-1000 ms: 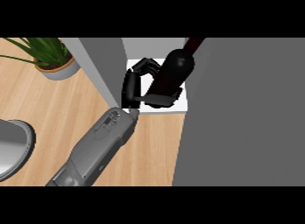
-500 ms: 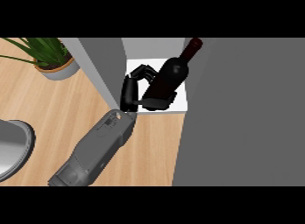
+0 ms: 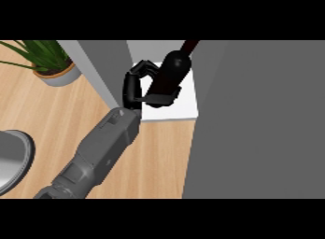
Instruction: Pick up the wine, place it into the cabinet and close the cabinet
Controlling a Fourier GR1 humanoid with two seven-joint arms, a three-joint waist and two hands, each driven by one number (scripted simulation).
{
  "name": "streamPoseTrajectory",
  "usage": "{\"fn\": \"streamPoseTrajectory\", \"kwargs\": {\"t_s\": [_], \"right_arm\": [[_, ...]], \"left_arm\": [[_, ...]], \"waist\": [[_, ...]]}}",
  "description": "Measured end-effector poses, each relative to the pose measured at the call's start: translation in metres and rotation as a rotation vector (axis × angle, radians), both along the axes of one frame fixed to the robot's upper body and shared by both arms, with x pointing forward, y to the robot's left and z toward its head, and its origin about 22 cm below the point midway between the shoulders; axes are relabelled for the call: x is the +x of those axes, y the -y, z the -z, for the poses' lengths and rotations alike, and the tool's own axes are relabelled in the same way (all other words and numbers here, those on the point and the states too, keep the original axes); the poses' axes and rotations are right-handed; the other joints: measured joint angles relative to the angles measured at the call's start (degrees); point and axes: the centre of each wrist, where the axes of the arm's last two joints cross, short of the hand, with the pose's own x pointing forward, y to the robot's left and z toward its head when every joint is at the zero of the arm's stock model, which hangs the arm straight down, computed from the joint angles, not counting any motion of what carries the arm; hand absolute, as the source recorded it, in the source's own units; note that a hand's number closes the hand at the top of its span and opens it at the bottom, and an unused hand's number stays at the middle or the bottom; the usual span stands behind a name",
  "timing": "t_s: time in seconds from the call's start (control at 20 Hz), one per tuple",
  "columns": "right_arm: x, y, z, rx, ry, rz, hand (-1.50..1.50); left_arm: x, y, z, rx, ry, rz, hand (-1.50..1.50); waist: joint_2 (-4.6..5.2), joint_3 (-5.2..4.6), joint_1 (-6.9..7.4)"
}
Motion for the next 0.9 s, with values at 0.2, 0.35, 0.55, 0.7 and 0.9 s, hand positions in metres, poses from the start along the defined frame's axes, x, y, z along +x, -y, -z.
{"fn": "streamPoseTrajectory", "kwargs": {"t_s": [0.2,0.35,0.55,0.7,0.9], "right_arm": [[0.001,0.000,0.004,0.005,-0.007,-0.009,-1.50],[0.001,0.000,0.004,0.008,-0.006,-0.014,-1.50],[0.002,-0.002,0.006,0.005,-0.002,-0.026,-1.50],[0.002,-0.001,0.006,0.004,0.002,-0.025,-1.50],[0.002,-0.002,0.004,-0.002,0.007,-0.034,-1.50]], "left_arm": [[0.009,-0.006,-0.002,-0.018,-0.018,-0.017,1.50],[0.012,-0.010,-0.001,-0.021,-0.023,-0.022,1.50],[0.018,-0.011,-0.005,-0.013,-0.026,-0.040,1.50],[0.024,-0.012,-0.011,0.042,-0.017,-0.089,1.50],[0.030,-0.016,-0.018,0.116,-0.029,-0.137,1.50]], "waist": [[0.12,0.01,-0.12],[0.17,0.01,-0.30],[0.37,0.01,-0.64],[0.44,0.01,-0.87],[0.67,0.01,-1.43]]}}
